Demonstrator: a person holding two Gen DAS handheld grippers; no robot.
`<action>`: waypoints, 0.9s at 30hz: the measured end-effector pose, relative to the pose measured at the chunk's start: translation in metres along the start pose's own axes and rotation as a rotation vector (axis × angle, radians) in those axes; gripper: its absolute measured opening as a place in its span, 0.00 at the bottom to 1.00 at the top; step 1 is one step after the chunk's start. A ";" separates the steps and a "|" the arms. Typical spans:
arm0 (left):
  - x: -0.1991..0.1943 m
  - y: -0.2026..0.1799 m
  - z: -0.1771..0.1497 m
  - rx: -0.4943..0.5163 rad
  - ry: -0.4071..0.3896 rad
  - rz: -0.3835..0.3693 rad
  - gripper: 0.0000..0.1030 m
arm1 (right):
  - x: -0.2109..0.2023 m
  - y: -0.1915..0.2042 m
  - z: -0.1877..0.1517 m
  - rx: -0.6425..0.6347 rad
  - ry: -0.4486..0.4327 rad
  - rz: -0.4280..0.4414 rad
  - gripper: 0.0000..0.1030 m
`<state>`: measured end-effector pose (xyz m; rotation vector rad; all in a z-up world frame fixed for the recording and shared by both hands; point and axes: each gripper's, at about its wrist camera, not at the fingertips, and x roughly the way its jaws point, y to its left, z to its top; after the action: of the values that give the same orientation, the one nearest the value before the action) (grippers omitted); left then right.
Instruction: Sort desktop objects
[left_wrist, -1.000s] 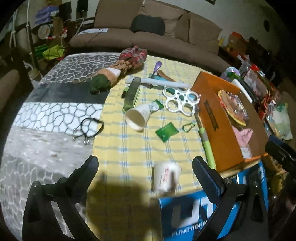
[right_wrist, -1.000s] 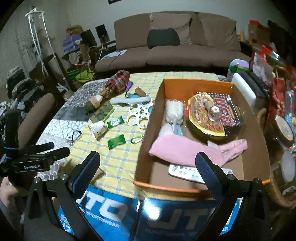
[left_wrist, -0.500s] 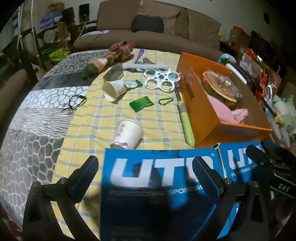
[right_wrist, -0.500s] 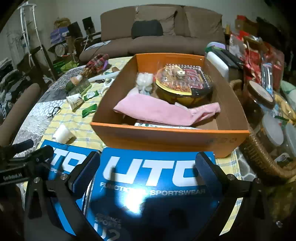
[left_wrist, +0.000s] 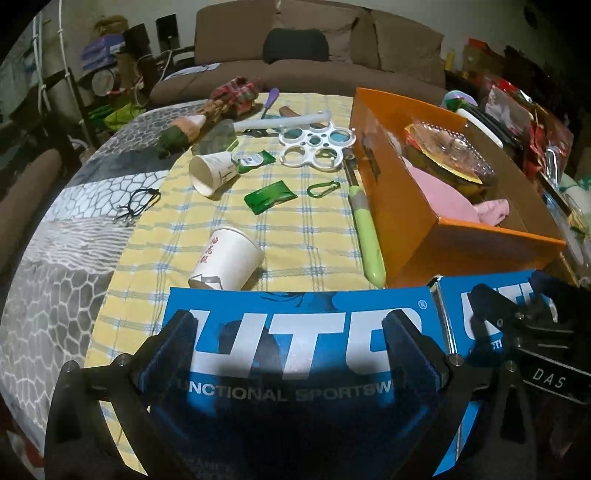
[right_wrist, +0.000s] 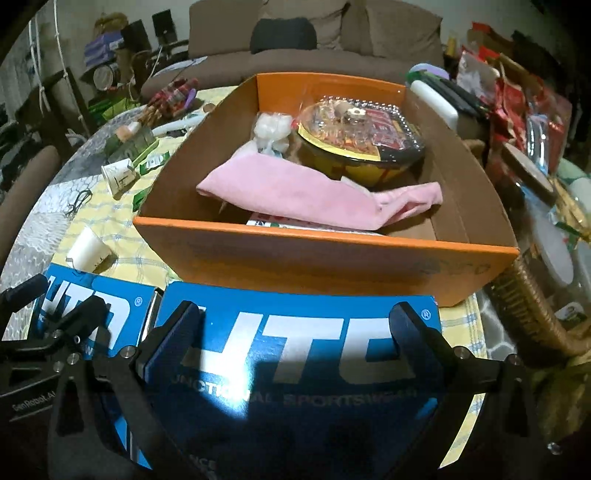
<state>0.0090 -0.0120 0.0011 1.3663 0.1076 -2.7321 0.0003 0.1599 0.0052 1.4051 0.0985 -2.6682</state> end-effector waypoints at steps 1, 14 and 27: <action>0.000 0.000 0.000 0.000 -0.001 0.000 1.00 | 0.001 0.000 0.000 0.001 0.000 -0.003 1.00; 0.003 0.000 0.002 0.001 0.001 -0.002 1.00 | 0.002 0.000 0.000 0.004 0.000 -0.011 1.00; 0.002 0.000 0.002 -0.001 -0.003 0.008 1.00 | 0.002 0.000 0.000 0.004 0.000 -0.011 1.00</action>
<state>0.0063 -0.0124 0.0001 1.3593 0.1032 -2.7267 -0.0012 0.1602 0.0040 1.4096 0.1007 -2.6786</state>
